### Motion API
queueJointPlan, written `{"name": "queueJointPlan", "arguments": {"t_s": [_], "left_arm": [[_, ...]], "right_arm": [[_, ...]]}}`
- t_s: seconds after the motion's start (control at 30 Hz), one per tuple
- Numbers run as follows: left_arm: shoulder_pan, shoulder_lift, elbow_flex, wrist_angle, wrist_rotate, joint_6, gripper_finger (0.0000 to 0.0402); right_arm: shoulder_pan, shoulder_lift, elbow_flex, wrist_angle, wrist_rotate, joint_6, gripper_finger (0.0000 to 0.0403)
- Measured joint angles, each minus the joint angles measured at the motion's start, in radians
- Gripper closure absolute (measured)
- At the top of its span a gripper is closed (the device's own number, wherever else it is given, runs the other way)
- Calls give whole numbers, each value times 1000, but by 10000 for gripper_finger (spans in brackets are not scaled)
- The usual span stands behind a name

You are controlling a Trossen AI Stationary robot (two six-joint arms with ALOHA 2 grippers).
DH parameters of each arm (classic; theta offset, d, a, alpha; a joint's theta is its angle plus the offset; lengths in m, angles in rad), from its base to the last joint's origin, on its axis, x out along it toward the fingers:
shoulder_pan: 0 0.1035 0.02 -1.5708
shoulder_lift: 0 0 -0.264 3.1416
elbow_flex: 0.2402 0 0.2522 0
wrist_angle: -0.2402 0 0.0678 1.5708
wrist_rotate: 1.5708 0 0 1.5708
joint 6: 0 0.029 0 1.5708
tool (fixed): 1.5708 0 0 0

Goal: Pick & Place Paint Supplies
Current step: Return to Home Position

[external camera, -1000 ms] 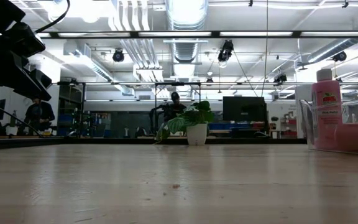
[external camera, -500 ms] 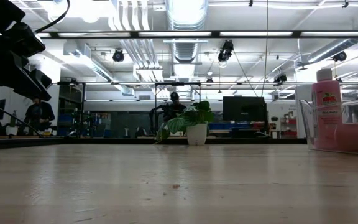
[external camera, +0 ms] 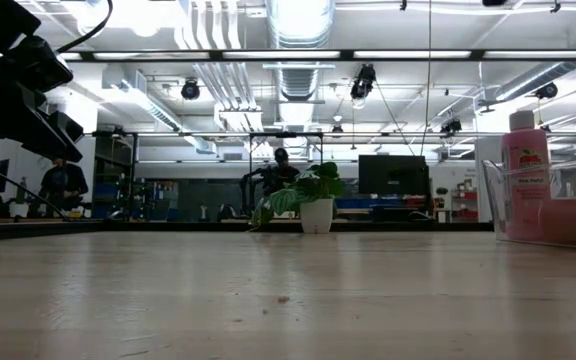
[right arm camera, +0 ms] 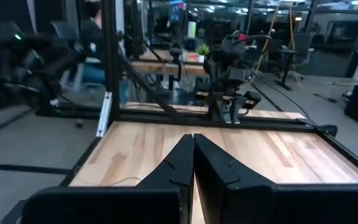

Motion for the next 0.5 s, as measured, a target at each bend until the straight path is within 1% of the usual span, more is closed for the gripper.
{"name": "queueJointPlan", "arguments": {"t_s": [0.07, 0.17, 0.27, 0.4, 0.5], "left_arm": [[0, 0, 0, 0, 0, 0, 252], [0, 0, 0, 0, 0, 0, 252], [0, 0, 0, 0, 0, 0, 252], [0, 0, 0, 0, 0, 0, 252], [0, 0, 0, 0, 0, 0, 252]], "right_arm": [[0, -83, -56, -7, -25, 9, 395], [0, -207, -142, -7, -96, 32, 395], [2, -329, -235, -10, -125, 25, 395], [0, -488, -356, -7, -148, -53, 395], [0, -590, -420, 2, -222, -187, 395]]}}
